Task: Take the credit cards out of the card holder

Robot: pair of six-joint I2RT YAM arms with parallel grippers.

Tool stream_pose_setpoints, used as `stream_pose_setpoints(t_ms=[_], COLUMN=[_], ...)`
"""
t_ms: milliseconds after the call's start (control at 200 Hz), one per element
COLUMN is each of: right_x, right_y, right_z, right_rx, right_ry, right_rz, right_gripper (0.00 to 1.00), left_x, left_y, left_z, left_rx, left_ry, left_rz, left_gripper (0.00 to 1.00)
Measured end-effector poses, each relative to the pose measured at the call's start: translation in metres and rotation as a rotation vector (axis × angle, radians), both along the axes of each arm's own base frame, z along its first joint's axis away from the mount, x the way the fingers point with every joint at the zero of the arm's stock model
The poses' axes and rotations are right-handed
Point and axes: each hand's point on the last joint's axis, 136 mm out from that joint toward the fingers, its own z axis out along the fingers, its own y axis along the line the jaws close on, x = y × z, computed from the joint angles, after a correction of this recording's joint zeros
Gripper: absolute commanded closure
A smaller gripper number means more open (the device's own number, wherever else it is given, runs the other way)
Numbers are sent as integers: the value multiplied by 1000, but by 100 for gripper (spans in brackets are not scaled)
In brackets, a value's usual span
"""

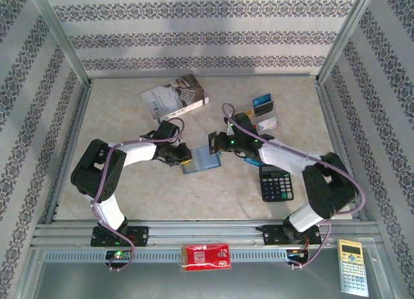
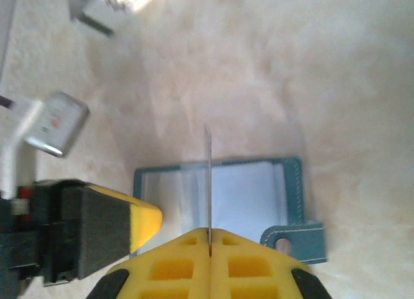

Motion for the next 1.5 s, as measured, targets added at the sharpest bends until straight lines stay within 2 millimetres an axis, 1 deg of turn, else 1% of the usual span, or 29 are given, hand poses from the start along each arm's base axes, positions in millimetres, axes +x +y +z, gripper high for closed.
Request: stream_pose_setpoints(t_ms=[80, 160, 235, 340, 395, 445, 515, 545, 590, 600, 645, 754, 819, 899, 1009, 1104, 1359, 1499], right_x=[4, 9, 14, 19, 20, 21, 21, 21, 21, 21, 21, 17, 18, 24, 35, 48, 97, 118], right_y=[-14, -32, -55, -90, -109, -125, -149, -159, -174, -176, -189, -214, -221, -227, -230, -231, -231, -228], right_z=[25, 49, 66, 79, 81, 82, 79, 78, 75, 74, 70, 60, 54, 50, 47, 50, 62, 59], right_rx=[-2, -4, -12, -43, -63, -75, -94, -101, -110, -112, -124, -169, -191, -209, -223, -221, -176, -147], right_ry=[-78, -141, -186, -213, -211, -202, -182, -169, -148, -145, -124, -68, -35, -5, 19, 21, 19, 39], right_rz=[-40, -95, -170, -279, -333, -377, -444, -476, -519, -525, -564, -639, -665, -691, -721, -749, -872, -950], right_gripper=[100, 100, 100, 100, 100, 100, 100, 100, 100, 100, 100, 100, 100, 100, 100, 100, 100, 100], left_x=[-1, 0, 5, 15, 19, 23, 27, 28, 28, 27, 25, 9, -1, -9, -14, -13, -15, -14], left_y=[1, 1, 2, 9, 19, 31, 50, 59, 72, 75, 86, 109, 118, 126, 132, 133, 125, 122], left_z=[3, 14, 33, 67, 85, 98, 110, 114, 117, 118, 117, 102, 90, 82, 80, 82, 78, 79], left_rx=[13, 11, -6, -31, -37, -31, -9, 6, 30, 39, 71, 150, 194, 232, 260, 262, 211, 191], left_ry=[1, -13, -52, -137, -180, -215, -249, -263, -282, -290, -303, -303, -292, -282, -295, -305, -303, -304], left_rz=[-13, -26, -28, -10, 11, 40, 86, 107, 134, 137, 161, 201, 209, 215, 220, 220, 209, 205], left_gripper=[80, 78, 76, 69, 66, 59, 51, 46, 42, 39, 34, 23, 17, 11, 5, 0, 0, 0])
